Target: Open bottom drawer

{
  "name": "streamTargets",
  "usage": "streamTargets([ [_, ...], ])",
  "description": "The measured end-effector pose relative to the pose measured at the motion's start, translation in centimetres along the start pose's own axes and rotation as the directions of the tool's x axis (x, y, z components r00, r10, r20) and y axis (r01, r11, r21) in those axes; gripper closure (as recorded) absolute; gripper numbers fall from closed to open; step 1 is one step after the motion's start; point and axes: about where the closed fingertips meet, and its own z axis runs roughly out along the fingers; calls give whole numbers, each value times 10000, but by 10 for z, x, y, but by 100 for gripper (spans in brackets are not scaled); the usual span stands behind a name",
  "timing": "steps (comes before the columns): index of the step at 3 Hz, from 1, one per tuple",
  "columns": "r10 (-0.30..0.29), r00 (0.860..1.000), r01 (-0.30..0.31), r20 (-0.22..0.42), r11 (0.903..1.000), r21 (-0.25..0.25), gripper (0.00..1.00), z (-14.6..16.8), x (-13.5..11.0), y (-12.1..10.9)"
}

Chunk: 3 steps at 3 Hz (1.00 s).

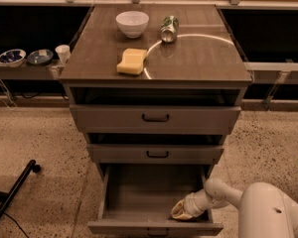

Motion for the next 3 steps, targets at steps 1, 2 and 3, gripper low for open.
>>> streamTargets([
  [1,-149,9972,95,732,9973,730,100,-27,-11,-5],
  [2,-18,9904,-270,1380,9781,2062,81,-67,-21,-8],
  [3,104,9885,-465,1510,9703,2374,50,-77,-17,-6],
])
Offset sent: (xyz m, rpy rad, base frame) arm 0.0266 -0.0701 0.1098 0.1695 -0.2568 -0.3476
